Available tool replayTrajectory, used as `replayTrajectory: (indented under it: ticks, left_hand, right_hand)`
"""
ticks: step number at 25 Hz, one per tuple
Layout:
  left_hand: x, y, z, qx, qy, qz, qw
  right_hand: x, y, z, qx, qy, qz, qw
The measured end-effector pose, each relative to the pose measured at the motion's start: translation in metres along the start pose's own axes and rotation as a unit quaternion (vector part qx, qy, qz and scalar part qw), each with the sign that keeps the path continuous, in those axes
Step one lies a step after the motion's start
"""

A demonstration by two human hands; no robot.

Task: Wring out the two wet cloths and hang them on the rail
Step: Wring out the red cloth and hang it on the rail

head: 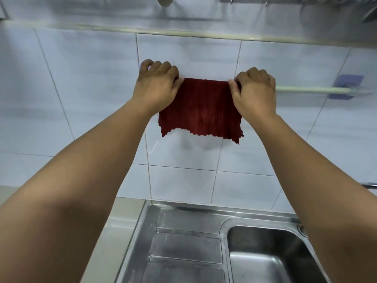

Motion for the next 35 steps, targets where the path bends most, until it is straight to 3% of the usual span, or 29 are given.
replayTrajectory:
  ticks: [8, 13, 17, 20, 23, 25, 28, 35]
  left_hand:
    - [0.009, -0.017, -0.004, -0.078, 0.033, -0.01, 0.996]
    - [0.02, -0.023, -0.005, -0.068, 0.024, -0.004, 0.997]
    - [0.049, -0.021, 0.006, -0.027, 0.098, 0.037, 0.994]
    - [0.084, -0.029, -0.005, 0.084, 0.075, 0.137, 0.984]
    - [0.106, -0.048, -0.044, 0.231, -0.012, 0.301, 0.925]
    - [0.111, -0.056, -0.068, 0.351, -0.066, 0.389, 0.849]
    - [0.114, -0.053, -0.087, 0.479, -0.122, 0.444, 0.747]
    - [0.125, -0.061, -0.08, 0.557, -0.121, 0.431, 0.7]
  right_hand:
    - [0.001, -0.006, 0.004, -0.028, -0.005, 0.016, 0.999]
    - [0.003, -0.008, 0.003, -0.066, -0.017, 0.004, 0.998]
    - [0.047, 0.001, 0.015, -0.099, 0.109, -0.111, 0.983]
    - [0.09, 0.01, -0.023, -0.191, 0.023, -0.211, 0.958]
    - [0.112, 0.016, -0.061, -0.277, -0.085, -0.294, 0.911]
    - [0.116, 0.017, -0.073, -0.305, -0.119, -0.321, 0.889]
    - [0.118, 0.019, -0.08, -0.33, -0.147, -0.338, 0.869]
    - [0.135, 0.026, -0.069, -0.486, -0.083, -0.355, 0.795]
Point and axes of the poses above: each hand's wrist, its own x-axis away from the middle knuckle, its own z-axis out of the back of the hand, y = z × x, the point moved 8 cm from there along -x, towards the middle knuckle, and after that the axes turned 7 degrees about z, right-handed, at the moved point
